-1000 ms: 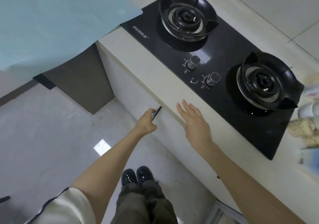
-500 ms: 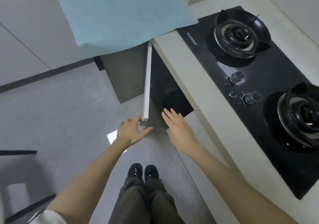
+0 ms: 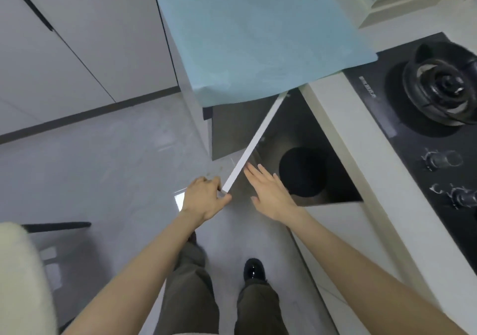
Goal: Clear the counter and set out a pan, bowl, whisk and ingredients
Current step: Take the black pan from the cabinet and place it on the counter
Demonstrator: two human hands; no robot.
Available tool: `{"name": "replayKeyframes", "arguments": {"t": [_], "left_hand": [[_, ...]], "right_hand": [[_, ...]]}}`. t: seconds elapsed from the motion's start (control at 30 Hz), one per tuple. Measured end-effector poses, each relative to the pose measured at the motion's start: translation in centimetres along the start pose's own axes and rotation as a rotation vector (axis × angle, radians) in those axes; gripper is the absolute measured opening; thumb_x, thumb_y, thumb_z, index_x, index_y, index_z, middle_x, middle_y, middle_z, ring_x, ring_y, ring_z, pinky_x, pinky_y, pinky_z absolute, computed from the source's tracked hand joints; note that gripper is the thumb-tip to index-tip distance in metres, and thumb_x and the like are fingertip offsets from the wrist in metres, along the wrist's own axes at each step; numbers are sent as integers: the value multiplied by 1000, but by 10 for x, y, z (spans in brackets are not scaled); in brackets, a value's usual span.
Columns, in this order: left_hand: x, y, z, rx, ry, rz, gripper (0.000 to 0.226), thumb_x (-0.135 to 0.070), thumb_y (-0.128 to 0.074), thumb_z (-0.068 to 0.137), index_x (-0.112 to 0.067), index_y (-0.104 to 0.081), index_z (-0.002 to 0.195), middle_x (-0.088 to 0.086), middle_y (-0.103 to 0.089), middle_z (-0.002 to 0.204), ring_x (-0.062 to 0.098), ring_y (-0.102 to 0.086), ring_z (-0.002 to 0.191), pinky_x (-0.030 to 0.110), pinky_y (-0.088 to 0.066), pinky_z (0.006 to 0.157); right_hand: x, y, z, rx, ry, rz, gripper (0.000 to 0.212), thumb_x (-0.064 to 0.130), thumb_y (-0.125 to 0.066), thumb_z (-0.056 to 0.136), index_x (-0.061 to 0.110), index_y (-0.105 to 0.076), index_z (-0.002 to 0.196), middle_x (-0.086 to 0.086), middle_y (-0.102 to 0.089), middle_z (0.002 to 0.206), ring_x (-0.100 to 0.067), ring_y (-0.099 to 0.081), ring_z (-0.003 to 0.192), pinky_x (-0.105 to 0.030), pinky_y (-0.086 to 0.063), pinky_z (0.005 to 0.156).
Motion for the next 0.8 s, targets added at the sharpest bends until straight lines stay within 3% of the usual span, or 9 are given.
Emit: {"name": "replayKeyframes", "arguments": {"t": [0.17,0.33,0.5,0.63,0.8], "left_hand": [[72,46,40,0,88,-100,33,-44,-45,94,-14,-50,109,9,-59,92,29,-54,92,32,-37,66],[124,71,97,10,159,-293,30,-37,-44,95,-15,-46,116,10,-61,99,30,-55,84,33,-39,66],[140,86,135,11,133,-558,32,-28,-42,98,-11,-41,125,11,-59,115,30,-57,104,42,-46,90],[139,96,147,-2,129,-695,32,-21,-44,99,-8,-40,128,10,-51,124,27,-55,109,40,-45,97],[145,87,131,-9,225,-824,58,-27,-50,97,-12,-24,147,2,-36,148,19,-39,130,39,-32,112]], "right_hand": [[40,6,52,-22,-47,45,74,13,-48,96,22,-3,154,7,7,161,-20,2,149,-45,-7,119],[63,6,90,35,-112,115,71,13,-45,96,22,-5,154,5,8,161,-20,3,149,-47,-6,118],[65,8,113,62,-181,180,69,14,-45,94,20,-10,154,4,6,161,-19,2,149,-46,-9,118],[63,12,122,61,-213,210,67,13,-43,95,19,-12,154,3,3,162,-19,0,149,-44,-11,117],[59,13,124,30,-234,250,66,14,-45,96,18,-14,153,1,-4,161,-19,-8,148,-40,-15,117]]}}
Point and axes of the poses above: each hand's wrist, its own z-axis towards the middle knuckle, its own y-axis out of the back of the hand, x = y × z, the point moved 7 cm from there along z, towards the middle knuckle
